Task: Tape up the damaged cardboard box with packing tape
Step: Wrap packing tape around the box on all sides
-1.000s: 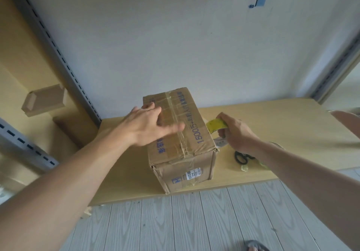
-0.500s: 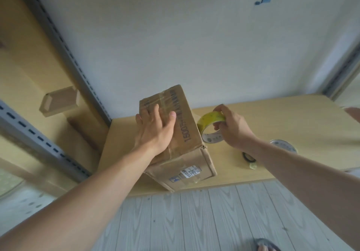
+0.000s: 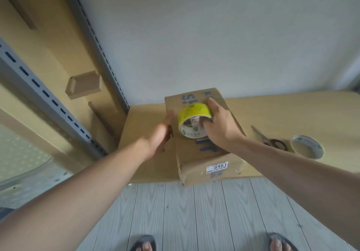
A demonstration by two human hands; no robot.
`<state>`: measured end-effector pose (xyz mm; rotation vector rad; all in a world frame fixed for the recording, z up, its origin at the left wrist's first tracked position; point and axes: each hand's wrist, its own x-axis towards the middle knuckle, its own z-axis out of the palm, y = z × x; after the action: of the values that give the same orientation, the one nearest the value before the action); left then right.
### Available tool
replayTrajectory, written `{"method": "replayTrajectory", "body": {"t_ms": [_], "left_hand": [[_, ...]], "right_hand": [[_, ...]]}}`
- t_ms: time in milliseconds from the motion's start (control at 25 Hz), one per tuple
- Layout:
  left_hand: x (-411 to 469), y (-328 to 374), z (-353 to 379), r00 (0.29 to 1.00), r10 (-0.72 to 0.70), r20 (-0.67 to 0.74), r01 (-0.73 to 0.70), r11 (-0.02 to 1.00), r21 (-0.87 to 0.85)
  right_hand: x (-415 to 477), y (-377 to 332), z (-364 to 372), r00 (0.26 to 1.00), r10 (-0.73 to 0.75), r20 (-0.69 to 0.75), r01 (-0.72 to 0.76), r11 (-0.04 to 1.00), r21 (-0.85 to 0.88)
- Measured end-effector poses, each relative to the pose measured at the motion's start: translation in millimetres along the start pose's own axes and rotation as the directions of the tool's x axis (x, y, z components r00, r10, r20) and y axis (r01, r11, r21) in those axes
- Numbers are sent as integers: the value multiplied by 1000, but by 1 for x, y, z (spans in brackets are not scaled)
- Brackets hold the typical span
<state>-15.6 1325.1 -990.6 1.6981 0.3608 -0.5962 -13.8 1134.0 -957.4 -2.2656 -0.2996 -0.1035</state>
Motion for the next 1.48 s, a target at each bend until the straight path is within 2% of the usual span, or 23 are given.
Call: {"method": "replayTrajectory", "body": {"t_ms": [80,160,280,400,520,640,720,800,1040,1320,1400,1440,1480], "left_hand": [[17,5,10,994,-27,-107,26,1000,-16],[31,3,20,976,16,-217,-32,997,-74],[34,3,28,970,119,-212,-150,980,-134],[33,5,26,958,187,-216,-212,972,-100],[37,7,28,922,307,-237,-341,933,-117],[36,5,27,917,335,-218,-360,929,-90],[35,4,26,928,316,-198,-334,940,-69],[37,3,27,920,336,-201,-353,934,-53],[38,8,28,930,309,-199,-324,945,-47],[39,8,28,914,377,-151,-382,924,-4],[29,13,32,864,443,-239,-417,896,153],[23,17,31,811,500,-305,-393,851,349],[16,21,31,740,591,-321,-335,738,586]], "right_hand": [[1,5,-2,999,43,4,-43,999,11],[3,7,-5,999,17,40,-17,1000,9],[8,10,-11,994,-19,109,20,1000,-12],[20,7,-26,981,-102,165,123,985,-121],[26,11,-64,986,-129,109,147,972,-184],[19,41,-116,990,-129,55,140,888,-438],[7,70,-139,996,-54,72,87,787,-611],[-5,97,-139,992,44,116,47,731,-681],[4,116,-131,992,46,114,46,720,-692],[-9,137,-88,954,187,234,8,766,-642],[-10,140,-69,939,201,277,13,788,-616],[-9,142,-63,942,183,281,26,796,-605],[-8,143,-60,949,156,274,40,802,-597]]}}
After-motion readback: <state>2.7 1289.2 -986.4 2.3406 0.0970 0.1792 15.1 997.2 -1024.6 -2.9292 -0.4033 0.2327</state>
